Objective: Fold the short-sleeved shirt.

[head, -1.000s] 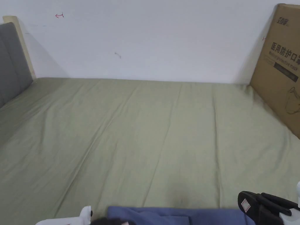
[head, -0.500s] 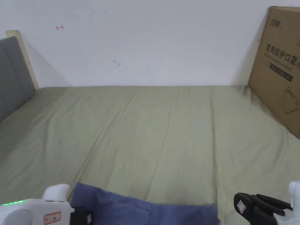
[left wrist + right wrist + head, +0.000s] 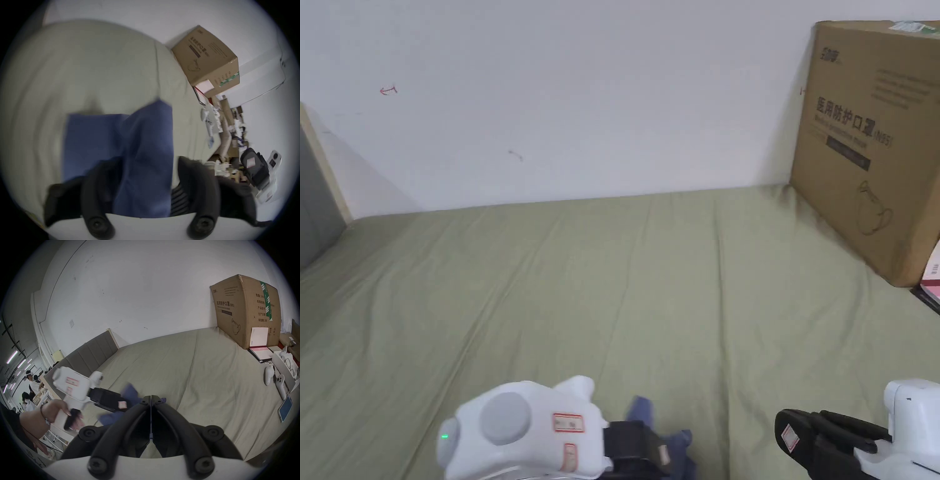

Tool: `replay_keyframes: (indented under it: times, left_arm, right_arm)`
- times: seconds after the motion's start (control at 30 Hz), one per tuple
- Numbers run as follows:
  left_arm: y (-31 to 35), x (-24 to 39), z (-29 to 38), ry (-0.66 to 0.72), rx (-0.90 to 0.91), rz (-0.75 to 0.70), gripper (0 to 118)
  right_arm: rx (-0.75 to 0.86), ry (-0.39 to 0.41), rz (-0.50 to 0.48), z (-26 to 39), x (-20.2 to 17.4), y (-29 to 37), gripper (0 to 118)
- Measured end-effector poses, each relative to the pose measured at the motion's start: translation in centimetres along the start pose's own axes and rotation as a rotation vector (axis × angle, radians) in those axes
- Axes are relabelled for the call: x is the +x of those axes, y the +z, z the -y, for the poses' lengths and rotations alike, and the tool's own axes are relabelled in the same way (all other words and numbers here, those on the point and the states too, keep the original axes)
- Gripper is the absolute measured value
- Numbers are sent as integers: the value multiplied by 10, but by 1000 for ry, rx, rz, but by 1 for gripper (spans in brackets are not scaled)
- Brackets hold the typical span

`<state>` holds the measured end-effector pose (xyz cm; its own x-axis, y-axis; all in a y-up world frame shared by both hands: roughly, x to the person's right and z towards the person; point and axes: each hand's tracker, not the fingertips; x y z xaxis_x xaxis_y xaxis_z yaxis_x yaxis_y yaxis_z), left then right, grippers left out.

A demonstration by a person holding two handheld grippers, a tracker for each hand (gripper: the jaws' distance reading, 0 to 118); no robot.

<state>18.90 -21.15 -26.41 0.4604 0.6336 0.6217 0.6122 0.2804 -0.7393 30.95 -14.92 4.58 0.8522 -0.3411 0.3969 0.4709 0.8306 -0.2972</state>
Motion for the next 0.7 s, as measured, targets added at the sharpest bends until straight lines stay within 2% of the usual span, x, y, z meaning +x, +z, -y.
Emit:
replay_keyframes:
  times: [0.1, 0.17, 0.27, 0.3, 0.37, 0.4, 0.53, 0.7]
  left_arm:
    - [-32, 2, -2, 33, -84, 32, 88]
    - [-32, 3, 1, 17, -73, 15, 88]
    - [-2, 6, 9, -57, 80, -11, 84]
    - [10, 8, 14, -106, 137, -42, 75]
    - [24, 11, 23, -209, 206, -114, 15]
    - [27, 13, 27, -223, 190, -133, 1]
    - [-3, 7, 30, -181, 81, -75, 1]
    - [-79, 3, 36, -159, -63, -111, 1]
  right_arm:
    - [3, -24, 10, 0, 7, 3, 0]
    - [7, -41, 15, 1, 12, 5, 0]
    - [21, -46, 20, 1, 16, 9, 0]
    - [24, -44, 23, 1, 17, 10, 0]
    - [26, -36, 31, 1, 19, 11, 0]
    - [27, -36, 34, 1, 20, 11, 0]
    - [34, -52, 36, 4, 26, 9, 0]
    - [26, -97, 33, 5, 31, 7, 0]
